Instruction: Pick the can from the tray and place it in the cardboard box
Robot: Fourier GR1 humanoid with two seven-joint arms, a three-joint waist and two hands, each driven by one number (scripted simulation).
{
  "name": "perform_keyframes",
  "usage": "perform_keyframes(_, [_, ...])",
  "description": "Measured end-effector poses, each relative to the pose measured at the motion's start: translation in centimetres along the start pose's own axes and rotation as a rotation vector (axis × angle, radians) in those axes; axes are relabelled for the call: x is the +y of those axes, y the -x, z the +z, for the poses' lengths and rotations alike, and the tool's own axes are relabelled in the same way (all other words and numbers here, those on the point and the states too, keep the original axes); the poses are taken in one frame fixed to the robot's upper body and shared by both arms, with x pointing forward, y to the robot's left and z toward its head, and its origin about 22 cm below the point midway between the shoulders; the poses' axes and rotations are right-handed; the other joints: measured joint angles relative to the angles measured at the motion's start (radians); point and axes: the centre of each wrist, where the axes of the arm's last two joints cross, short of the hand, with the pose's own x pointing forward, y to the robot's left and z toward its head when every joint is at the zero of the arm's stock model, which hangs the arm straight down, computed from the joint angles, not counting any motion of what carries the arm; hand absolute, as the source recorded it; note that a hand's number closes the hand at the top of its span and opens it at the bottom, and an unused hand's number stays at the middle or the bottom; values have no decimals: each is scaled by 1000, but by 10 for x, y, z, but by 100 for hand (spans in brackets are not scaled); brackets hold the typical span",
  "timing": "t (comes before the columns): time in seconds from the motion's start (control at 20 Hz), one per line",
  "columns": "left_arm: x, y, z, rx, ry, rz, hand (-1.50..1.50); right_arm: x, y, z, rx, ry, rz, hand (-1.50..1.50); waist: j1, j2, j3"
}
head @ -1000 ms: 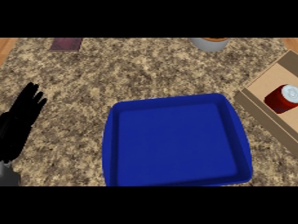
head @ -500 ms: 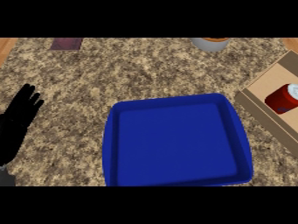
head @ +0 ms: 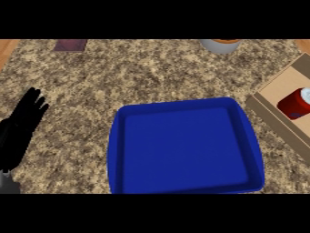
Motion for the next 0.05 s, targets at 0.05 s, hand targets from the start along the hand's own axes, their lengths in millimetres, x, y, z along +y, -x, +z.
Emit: perform_keyframes(0.05, [0,-1,-3,-3,1,0,0,-5,1,1,-2,-5,4,-150,0,0,0])
